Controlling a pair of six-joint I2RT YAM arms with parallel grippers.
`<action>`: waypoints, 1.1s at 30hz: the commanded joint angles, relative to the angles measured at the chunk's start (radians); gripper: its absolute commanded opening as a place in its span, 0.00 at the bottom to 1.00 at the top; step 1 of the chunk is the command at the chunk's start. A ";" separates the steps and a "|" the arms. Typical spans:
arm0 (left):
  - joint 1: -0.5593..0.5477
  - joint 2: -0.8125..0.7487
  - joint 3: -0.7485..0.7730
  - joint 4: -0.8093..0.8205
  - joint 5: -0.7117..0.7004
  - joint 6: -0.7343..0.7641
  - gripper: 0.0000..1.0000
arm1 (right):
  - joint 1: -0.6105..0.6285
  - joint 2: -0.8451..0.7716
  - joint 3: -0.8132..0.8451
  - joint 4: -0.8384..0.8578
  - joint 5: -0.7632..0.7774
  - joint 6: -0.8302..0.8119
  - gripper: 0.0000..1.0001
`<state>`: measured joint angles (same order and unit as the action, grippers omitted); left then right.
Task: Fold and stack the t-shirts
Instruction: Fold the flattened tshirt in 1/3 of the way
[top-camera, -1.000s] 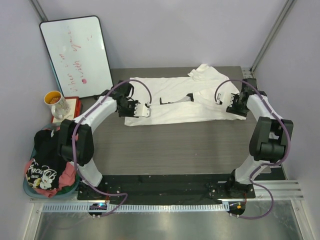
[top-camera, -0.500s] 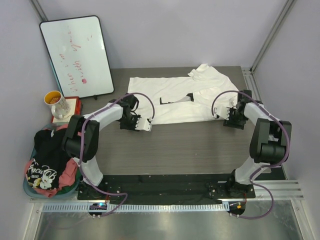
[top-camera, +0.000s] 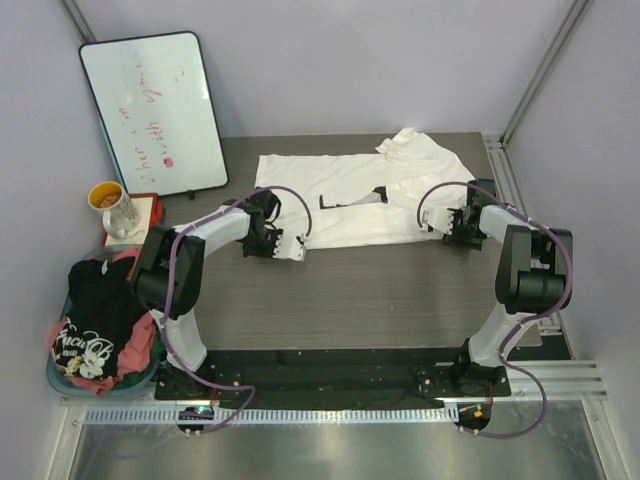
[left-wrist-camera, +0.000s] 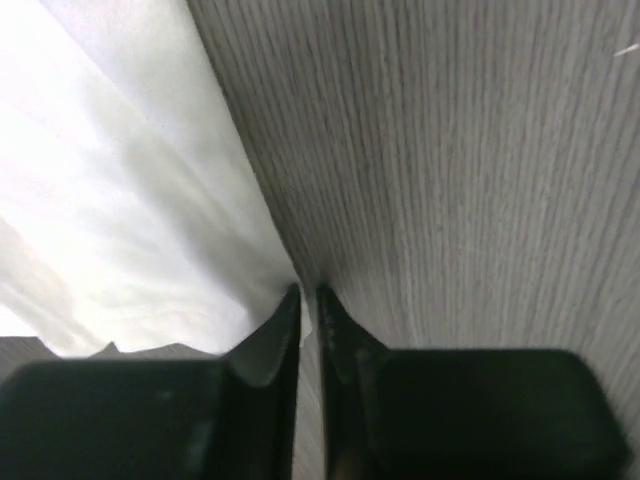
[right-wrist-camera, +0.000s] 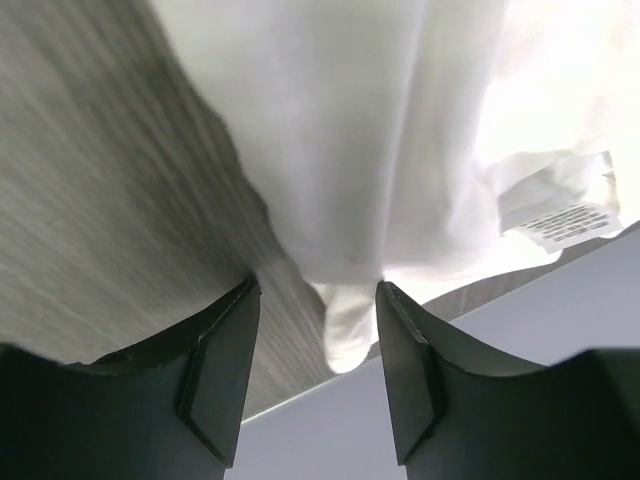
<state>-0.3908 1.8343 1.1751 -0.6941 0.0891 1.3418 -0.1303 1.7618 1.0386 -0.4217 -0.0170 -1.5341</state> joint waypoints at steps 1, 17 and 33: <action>-0.003 0.028 0.017 0.013 -0.003 -0.015 0.01 | 0.018 0.060 0.011 0.034 -0.017 0.002 0.52; 0.024 -0.061 0.034 -0.212 0.061 0.042 0.00 | 0.027 -0.044 0.023 -0.190 -0.057 -0.035 0.01; 0.049 -0.247 -0.097 -0.270 0.092 0.030 0.07 | 0.027 -0.171 -0.025 -0.459 -0.075 -0.109 0.01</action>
<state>-0.3454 1.6100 1.1141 -1.0725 0.1684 1.4181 -0.1066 1.6005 1.0283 -0.8516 -0.0902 -1.6245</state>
